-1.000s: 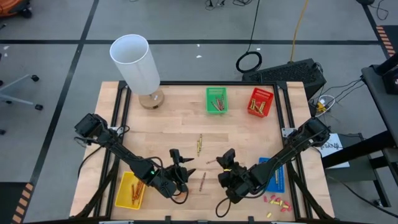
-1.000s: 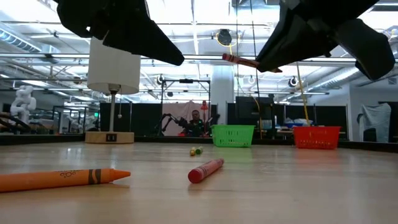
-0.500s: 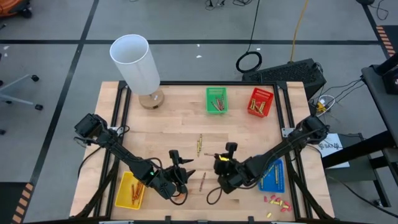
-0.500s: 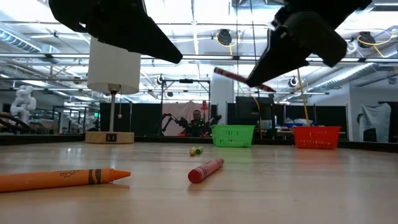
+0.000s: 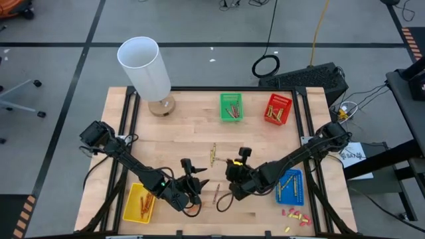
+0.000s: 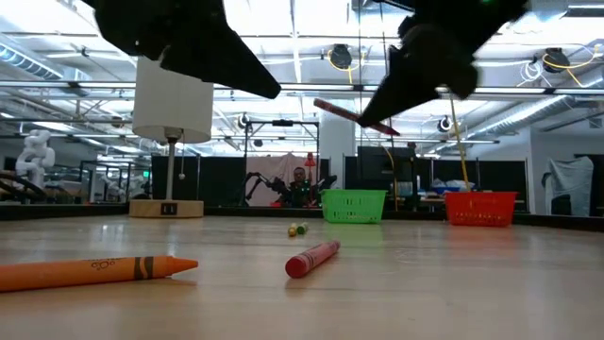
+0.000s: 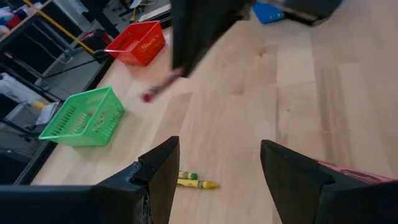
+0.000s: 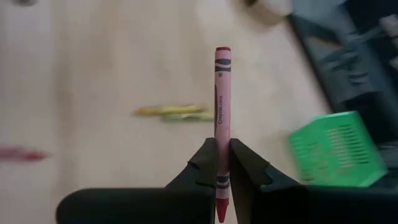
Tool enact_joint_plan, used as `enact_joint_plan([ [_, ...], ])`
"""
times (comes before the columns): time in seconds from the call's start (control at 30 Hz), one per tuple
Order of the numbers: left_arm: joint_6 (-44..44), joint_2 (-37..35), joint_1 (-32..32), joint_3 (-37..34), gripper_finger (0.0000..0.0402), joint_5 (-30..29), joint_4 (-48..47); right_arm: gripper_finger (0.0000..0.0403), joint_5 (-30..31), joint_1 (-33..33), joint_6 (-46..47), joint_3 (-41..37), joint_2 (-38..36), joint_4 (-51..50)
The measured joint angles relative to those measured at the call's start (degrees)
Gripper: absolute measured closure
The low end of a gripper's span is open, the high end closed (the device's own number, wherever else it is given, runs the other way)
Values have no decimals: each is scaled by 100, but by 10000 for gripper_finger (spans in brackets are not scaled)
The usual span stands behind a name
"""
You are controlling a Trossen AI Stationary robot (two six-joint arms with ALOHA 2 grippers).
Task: Sort crayons
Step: Put the red crayon into the green bin
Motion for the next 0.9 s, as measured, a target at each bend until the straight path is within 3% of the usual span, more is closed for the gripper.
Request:
enact_joint_plan([
  [0.27, -20, 0, -2, 0, 179, -133, 2, 396, 1017, -695, -677, 2, -292, 34],
  [0.47, -34, 0, -2, 0, 179, -129, -1, 396, 958, -1641, -1299, 2, -479, 53],
  [0.73, -52, 0, -2, 0, 179, -98, 2, 396, -1037, -3302, -1434, 2, -310, 320],
  [0.9, -84, 0, -7, 0, 179, -93, 2, 396, -1605, -4128, -1430, 2, -163, 752],
])
